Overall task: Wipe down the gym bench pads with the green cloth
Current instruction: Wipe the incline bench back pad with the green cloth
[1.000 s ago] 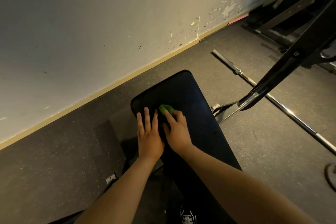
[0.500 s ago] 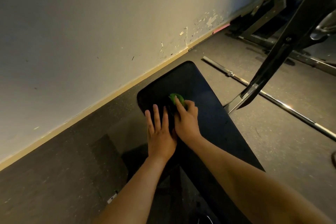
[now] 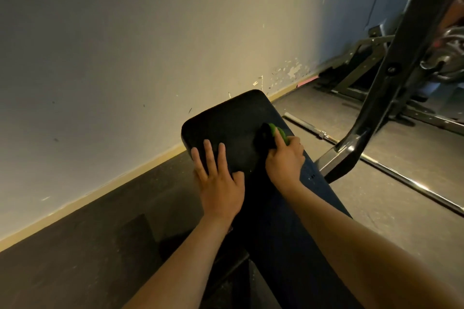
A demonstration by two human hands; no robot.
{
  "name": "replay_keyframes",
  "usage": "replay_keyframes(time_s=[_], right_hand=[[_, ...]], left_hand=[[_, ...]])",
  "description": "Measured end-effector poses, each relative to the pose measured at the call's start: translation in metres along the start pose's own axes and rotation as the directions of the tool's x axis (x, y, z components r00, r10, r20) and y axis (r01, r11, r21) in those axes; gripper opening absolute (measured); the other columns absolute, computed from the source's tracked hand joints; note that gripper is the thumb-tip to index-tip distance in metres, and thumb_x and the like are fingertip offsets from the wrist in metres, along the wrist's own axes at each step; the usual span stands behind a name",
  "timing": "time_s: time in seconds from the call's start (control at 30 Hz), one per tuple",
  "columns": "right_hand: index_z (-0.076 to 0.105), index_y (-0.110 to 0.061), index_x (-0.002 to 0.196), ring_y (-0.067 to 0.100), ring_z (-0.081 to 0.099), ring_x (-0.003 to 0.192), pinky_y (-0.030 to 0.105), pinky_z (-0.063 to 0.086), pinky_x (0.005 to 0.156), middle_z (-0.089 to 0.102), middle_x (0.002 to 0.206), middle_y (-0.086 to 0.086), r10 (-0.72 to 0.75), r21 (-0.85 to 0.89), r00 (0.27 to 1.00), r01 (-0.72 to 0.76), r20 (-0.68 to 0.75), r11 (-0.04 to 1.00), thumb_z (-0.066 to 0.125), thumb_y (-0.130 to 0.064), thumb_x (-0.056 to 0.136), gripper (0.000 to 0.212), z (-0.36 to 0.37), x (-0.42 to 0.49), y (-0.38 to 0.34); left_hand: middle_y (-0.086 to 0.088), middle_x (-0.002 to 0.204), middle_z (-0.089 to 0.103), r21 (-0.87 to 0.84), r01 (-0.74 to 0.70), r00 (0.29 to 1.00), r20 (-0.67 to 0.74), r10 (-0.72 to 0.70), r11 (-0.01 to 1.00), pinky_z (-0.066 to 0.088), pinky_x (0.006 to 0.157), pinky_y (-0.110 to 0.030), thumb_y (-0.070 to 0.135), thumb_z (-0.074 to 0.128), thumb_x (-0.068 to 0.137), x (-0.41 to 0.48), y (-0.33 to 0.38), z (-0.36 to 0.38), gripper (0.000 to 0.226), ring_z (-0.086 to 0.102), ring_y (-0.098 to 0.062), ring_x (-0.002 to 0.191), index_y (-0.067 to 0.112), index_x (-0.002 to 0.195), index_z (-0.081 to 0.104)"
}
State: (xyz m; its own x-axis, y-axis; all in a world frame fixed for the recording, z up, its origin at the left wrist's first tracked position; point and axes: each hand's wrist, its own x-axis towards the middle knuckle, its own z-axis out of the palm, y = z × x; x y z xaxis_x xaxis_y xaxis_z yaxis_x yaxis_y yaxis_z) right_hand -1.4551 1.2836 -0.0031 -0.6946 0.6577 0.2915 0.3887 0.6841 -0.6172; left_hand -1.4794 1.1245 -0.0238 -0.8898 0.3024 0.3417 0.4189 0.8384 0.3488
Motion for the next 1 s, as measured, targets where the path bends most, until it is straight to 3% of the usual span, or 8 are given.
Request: replay_keyframes(time_s=[0.1, 0.2, 0.3, 0.53, 0.7, 0.83, 0.9, 1.0], right_hand=[[0.032, -0.033, 0.153, 0.025, 0.038, 0.114, 0.038, 0.03, 0.091, 0.04, 0.129, 0.009, -0.314, -0.004, 0.949, 0.314, 0.027, 0.949, 0.046, -0.02, 0.096, 0.06, 0.018, -0.014, -0.014], [0.032, -0.034, 0.153, 0.025, 0.041, 0.115, 0.04, 0.032, 0.092, 0.043, 0.129, 0.007, -0.483, -0.058, 0.875, 0.483, 0.009, 0.874, 0.045, -0.023, 0.095, 0.06, 0.029, -0.011, -0.017], [0.03, -0.033, 0.153, 0.028, 0.04, 0.118, 0.045, 0.032, 0.097, 0.041, 0.131, 0.008, -0.453, -0.13, 0.89, 0.443, -0.059, 0.887, 0.044, -0.026, 0.097, 0.059, 0.032, 0.012, -0.001], [0.028, -0.031, 0.152, 0.036, 0.034, 0.124, 0.05, 0.03, 0.103, 0.038, 0.135, 0.015, -0.002, -0.044, 0.994, -0.003, -0.111, 0.999, 0.038, -0.024, 0.1, 0.054, 0.01, 0.035, 0.053], [0.031, -0.035, 0.153, 0.031, 0.045, 0.13, 0.046, 0.043, 0.106, 0.046, 0.145, 0.011, -0.181, 0.181, 0.972, 0.208, -0.153, 0.961, 0.042, -0.005, 0.09, 0.07, 0.023, 0.01, 0.038], [0.04, -0.036, 0.149, 0.017, 0.038, 0.141, 0.035, 0.038, 0.112, 0.043, 0.153, -0.002, -0.504, 0.25, 0.86, 0.508, -0.087, 0.824, 0.044, -0.002, 0.089, 0.068, 0.037, -0.023, 0.019], [0.042, -0.032, 0.145, 0.018, 0.047, 0.132, 0.038, 0.046, 0.104, 0.05, 0.144, -0.002, -0.551, 0.305, 0.831, 0.544, -0.07, 0.782, 0.043, -0.001, 0.087, 0.065, 0.036, -0.027, 0.019], [0.046, -0.032, 0.134, 0.014, 0.053, 0.116, 0.031, 0.05, 0.09, 0.051, 0.131, -0.008, -0.505, 0.251, 0.855, 0.517, -0.115, 0.818, 0.042, 0.002, 0.089, 0.057, 0.025, -0.018, 0.033]], left_hand=[[-0.009, 0.167, -0.013, 0.052, -0.016, 0.999, -0.05, 0.019, 0.999, -0.006, 0.121, -0.055, 0.042, 0.038, 0.096, 0.0, -0.002, 0.004, 0.074, -0.027, -0.033, 0.149, 0.02, 0.161, 0.009], [-0.012, 0.167, 0.013, 0.132, -0.072, 0.985, -0.149, 0.092, 0.989, 0.0, 0.122, -0.059, 0.04, 0.031, 0.095, 0.005, 0.002, 0.005, 0.065, 0.002, -0.033, 0.154, 0.017, 0.156, 0.029], [-0.008, 0.162, 0.029, 0.16, -0.094, 0.956, -0.262, 0.134, 0.983, 0.011, 0.121, -0.06, 0.042, 0.03, 0.092, 0.011, 0.003, 0.013, 0.063, 0.019, -0.03, 0.15, 0.022, 0.151, 0.039], [-0.003, 0.167, 0.014, 0.238, -0.158, 0.948, -0.234, 0.214, 0.958, 0.004, 0.119, -0.057, 0.045, 0.02, 0.097, 0.003, -0.001, 0.021, 0.058, 0.008, -0.026, 0.152, 0.038, 0.154, 0.031], [0.0, 0.168, 0.011, 0.208, -0.145, 0.954, -0.232, 0.192, 0.967, 0.006, 0.117, -0.056, 0.043, 0.027, 0.101, 0.0, -0.001, 0.023, 0.052, 0.006, -0.022, 0.153, 0.04, 0.153, 0.031], [0.0, 0.168, 0.012, 0.153, -0.139, 0.95, -0.26, 0.175, 0.978, 0.007, 0.12, -0.052, 0.04, 0.029, 0.103, -0.019, 0.008, 0.033, 0.053, 0.004, -0.02, 0.154, 0.031, 0.155, 0.03], [0.0, 0.167, 0.016, 0.125, -0.136, 0.942, -0.29, 0.167, 0.983, 0.007, 0.121, -0.051, 0.038, 0.032, 0.103, -0.028, 0.009, 0.038, 0.053, 0.007, -0.019, 0.154, 0.027, 0.155, 0.033], [0.002, 0.167, 0.016, 0.091, -0.144, 0.944, -0.284, 0.164, 0.985, 0.005, 0.122, -0.052, 0.041, 0.027, 0.1, -0.028, 0.005, 0.04, 0.056, 0.006, -0.017, 0.154, 0.029, 0.154, 0.033]])
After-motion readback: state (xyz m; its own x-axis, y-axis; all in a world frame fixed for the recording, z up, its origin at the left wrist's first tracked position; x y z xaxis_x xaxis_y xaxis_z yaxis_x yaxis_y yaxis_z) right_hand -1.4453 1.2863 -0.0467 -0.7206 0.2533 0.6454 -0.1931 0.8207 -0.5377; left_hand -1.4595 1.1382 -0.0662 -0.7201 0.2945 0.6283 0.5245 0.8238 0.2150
